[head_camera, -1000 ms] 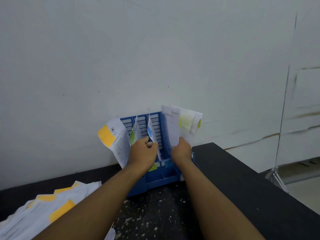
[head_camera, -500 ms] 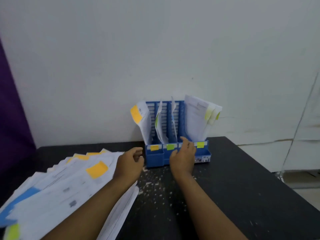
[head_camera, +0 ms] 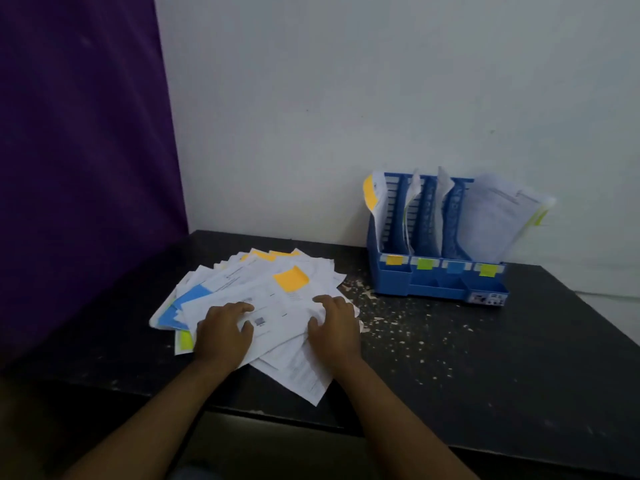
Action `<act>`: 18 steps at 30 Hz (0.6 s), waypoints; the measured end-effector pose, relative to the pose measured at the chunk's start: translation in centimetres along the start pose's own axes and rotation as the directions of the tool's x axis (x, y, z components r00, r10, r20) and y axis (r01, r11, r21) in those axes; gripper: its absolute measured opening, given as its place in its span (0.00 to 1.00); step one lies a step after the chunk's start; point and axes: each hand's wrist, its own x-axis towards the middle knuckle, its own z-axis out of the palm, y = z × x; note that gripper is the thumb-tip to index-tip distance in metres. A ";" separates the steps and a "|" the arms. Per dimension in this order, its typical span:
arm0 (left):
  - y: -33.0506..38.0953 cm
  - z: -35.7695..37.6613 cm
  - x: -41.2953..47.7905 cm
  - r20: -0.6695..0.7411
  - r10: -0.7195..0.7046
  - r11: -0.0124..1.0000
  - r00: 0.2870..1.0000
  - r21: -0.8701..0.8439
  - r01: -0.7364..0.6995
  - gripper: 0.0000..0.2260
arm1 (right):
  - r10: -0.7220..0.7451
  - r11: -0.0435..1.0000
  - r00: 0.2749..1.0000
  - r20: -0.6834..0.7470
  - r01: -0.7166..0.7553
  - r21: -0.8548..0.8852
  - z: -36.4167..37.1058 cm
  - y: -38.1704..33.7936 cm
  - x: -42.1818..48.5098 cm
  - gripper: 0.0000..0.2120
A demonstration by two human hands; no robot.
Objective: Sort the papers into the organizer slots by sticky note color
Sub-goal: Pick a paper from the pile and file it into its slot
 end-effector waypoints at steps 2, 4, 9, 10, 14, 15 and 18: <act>-1.7 -1.0 -0.1 -0.015 -0.029 1.000 0.999 0.009 0.029 0.13 | 0.031 0.997 0.998 0.061 -0.026 -0.069 1.0 -1.1 -0.4 0.22; -3.0 -1.5 -0.3 -0.013 -0.054 0.998 0.998 0.026 0.054 0.15 | 0.028 0.986 0.995 0.093 -0.012 -0.166 1.6 -1.6 -0.7 0.25; -2.8 -1.7 -0.3 0.018 -0.044 0.996 0.999 0.074 0.042 0.19 | 0.070 0.966 0.985 0.158 -0.027 -0.258 1.8 -1.0 -0.8 0.29; -2.7 -1.7 0.1 0.031 -0.035 0.996 0.999 0.085 0.032 0.21 | 0.075 0.966 0.982 0.175 -0.028 -0.259 1.8 -1.0 -0.8 0.29; -2.6 -2.1 2.4 0.074 -0.024 0.988 0.997 0.155 0.013 0.30 | 0.080 0.978 0.970 0.231 -0.031 -0.208 1.8 -1.0 -0.7 0.27; -2.7 -2.2 3.0 0.092 -0.027 0.985 0.995 0.174 0.011 0.31 | 0.076 0.982 0.968 0.240 -0.031 -0.186 1.7 -1.0 -0.7 0.27; -3.1 -2.3 4.3 0.152 -0.060 0.960 0.987 0.281 0.015 0.32 | 0.048 0.993 0.969 0.242 -0.022 -0.112 1.3 -1.1 -0.8 0.25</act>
